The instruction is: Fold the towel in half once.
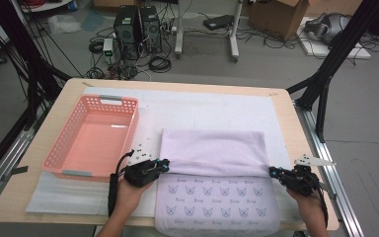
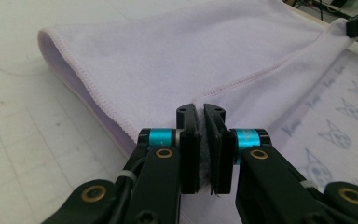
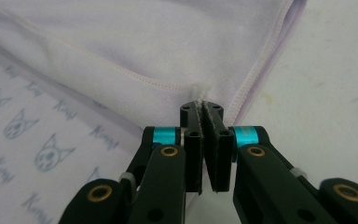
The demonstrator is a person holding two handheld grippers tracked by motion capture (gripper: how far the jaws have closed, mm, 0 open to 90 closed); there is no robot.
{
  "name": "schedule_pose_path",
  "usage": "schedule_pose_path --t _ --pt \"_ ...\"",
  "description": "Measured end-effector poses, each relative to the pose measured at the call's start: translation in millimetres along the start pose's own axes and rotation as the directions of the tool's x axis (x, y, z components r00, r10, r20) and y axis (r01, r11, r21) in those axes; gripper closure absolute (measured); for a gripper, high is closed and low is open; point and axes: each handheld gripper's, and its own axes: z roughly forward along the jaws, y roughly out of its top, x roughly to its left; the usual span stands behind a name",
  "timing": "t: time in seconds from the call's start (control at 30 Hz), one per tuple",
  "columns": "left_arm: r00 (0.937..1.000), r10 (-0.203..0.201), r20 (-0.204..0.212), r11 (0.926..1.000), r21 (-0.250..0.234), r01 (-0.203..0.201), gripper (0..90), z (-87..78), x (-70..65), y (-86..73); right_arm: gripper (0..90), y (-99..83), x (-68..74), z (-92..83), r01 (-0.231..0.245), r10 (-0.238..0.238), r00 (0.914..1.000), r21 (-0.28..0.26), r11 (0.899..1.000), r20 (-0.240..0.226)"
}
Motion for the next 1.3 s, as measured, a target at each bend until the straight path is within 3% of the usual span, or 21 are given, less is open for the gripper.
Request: schedule_pose_path --t 1.1,1.3 --pt "0.9998 -0.022 0.002 0.9995 -0.022 0.022 84.1 -86.9 -92.5 -65.2 86.8 -81.6 78.4 -86.0 0.044 -0.044 0.9987 0.006 0.999 -0.027" --pt "0.9999 -0.002 0.012 0.9998 -0.019 0.003 84.0 -96.2 -105.2 -71.9 86.9 -92.2 88.6 -101.9 0.051 -0.051 0.9980 0.003 0.999 -0.038"
